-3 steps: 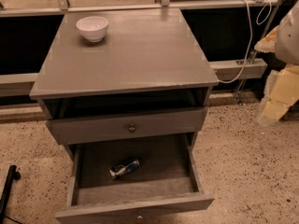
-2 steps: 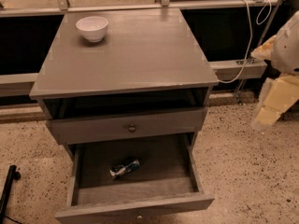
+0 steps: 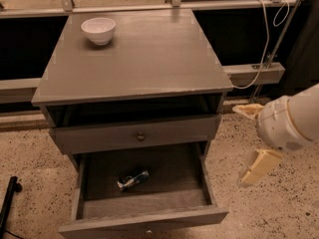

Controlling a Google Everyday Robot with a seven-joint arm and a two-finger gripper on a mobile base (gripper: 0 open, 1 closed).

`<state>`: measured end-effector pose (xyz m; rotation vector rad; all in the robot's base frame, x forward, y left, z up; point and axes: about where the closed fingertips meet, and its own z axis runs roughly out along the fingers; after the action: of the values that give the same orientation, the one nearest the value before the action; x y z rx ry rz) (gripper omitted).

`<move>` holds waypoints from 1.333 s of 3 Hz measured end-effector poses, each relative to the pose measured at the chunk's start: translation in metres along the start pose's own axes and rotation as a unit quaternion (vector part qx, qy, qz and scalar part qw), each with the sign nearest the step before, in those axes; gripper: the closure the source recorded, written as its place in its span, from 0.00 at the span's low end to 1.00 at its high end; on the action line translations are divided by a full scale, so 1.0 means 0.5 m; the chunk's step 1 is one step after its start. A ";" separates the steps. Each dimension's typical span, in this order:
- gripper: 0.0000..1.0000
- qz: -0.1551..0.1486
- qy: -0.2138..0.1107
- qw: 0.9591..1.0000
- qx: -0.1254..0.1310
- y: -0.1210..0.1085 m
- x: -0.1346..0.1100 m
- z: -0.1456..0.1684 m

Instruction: Pick redbull can from middle drawer and place on counter

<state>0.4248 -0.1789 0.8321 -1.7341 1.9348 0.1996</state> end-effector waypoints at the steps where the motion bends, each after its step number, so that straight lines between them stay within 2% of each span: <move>1: 0.00 -0.046 -0.011 0.999 -0.005 0.000 -0.017 0.025; 2: 0.00 -0.059 -0.063 0.996 -0.033 -0.022 -0.044 0.149; 3: 0.00 -0.095 -0.065 0.991 -0.065 -0.012 -0.084 0.296; 4: 0.00 -0.111 -0.058 0.990 -0.067 -0.012 -0.091 0.320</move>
Offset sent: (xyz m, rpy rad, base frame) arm 0.0718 0.0891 -0.1135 0.2251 0.0282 0.2394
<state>0.4778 -0.0686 0.7194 -1.9638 1.6641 0.3484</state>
